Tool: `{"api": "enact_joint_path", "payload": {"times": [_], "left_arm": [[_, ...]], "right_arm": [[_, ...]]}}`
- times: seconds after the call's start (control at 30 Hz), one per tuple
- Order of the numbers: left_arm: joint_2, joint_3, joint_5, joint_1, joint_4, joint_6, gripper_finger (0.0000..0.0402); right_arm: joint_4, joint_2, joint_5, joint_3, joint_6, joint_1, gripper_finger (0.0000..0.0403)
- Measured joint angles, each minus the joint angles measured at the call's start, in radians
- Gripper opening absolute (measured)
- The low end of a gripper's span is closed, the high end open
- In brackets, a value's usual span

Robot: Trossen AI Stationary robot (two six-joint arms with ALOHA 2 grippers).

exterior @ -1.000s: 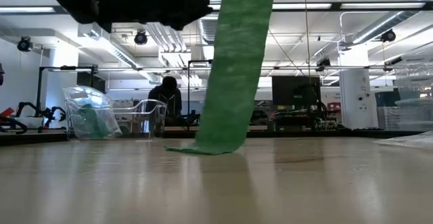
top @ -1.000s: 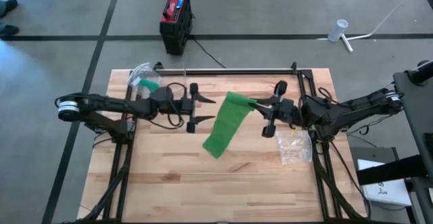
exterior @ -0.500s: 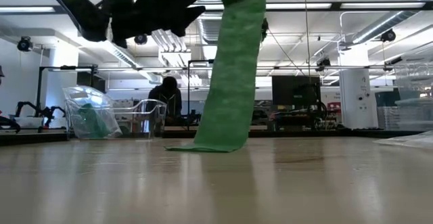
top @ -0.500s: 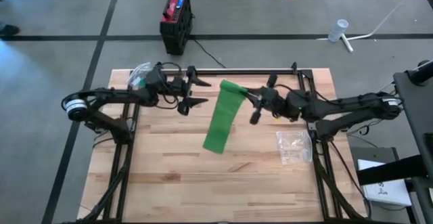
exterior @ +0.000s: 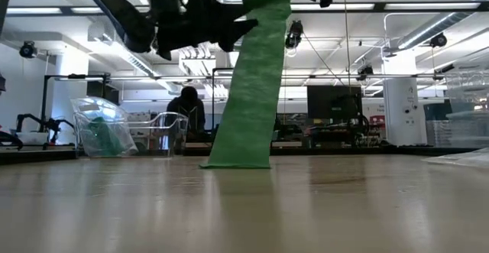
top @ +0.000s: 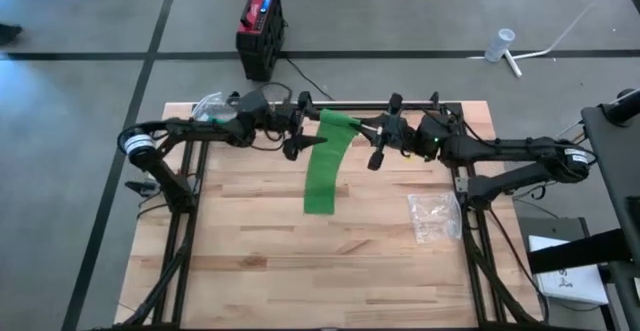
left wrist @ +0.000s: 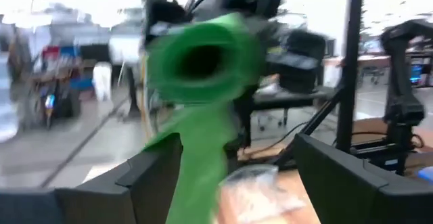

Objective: Roll bandage
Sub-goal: Roll the green bandage

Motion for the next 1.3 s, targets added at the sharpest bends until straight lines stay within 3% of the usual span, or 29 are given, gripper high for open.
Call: {"api": "enact_joint_path", "payload": {"times": [0.2, 0.27, 0.43, 0.7, 0.97, 1.1, 1.23, 1.3], "left_arm": [[-0.038, 0.064, 0.027, 0.02, -0.376, 0.181, 0.0273], [-0.063, 0.065, 0.031, 0.016, -0.425, 0.247, 0.0274], [-0.078, 0.052, -0.058, 0.012, -0.323, 0.263, 0.0265], [-0.064, 0.052, -0.151, 0.026, -0.195, 0.289, 0.0252], [-0.035, 0.054, -0.157, 0.05, -0.196, 0.303, 0.0227], [-0.038, 0.053, -0.157, 0.06, -0.197, 0.289, 0.0161], [-0.059, 0.047, -0.146, 0.073, -0.236, 0.248, 0.0032], [-0.065, 0.036, -0.122, 0.083, -0.248, 0.205, 0.0014]], "right_arm": [[-0.129, -0.08, 0.006, 0.0, -0.01, -0.001, 0.0016], [-0.149, -0.11, 0.025, 0.0, -0.022, 0.0, 0.0015], [-0.156, -0.135, 0.04, -0.001, -0.046, -0.008, 0.0019], [-0.041, -0.042, 0.031, -0.003, -0.017, -0.031, 0.0016], [0.028, 0.076, -0.003, 0.064, 0.025, -0.054, 0.0015], [-0.021, 0.124, -0.005, 0.123, 0.022, -0.054, 0.0016], [-0.026, 0.16, -0.052, 0.161, -0.01, -0.054, 0.0017], [-0.011, 0.171, -0.052, 0.174, -0.027, -0.054, 0.0017]]}}
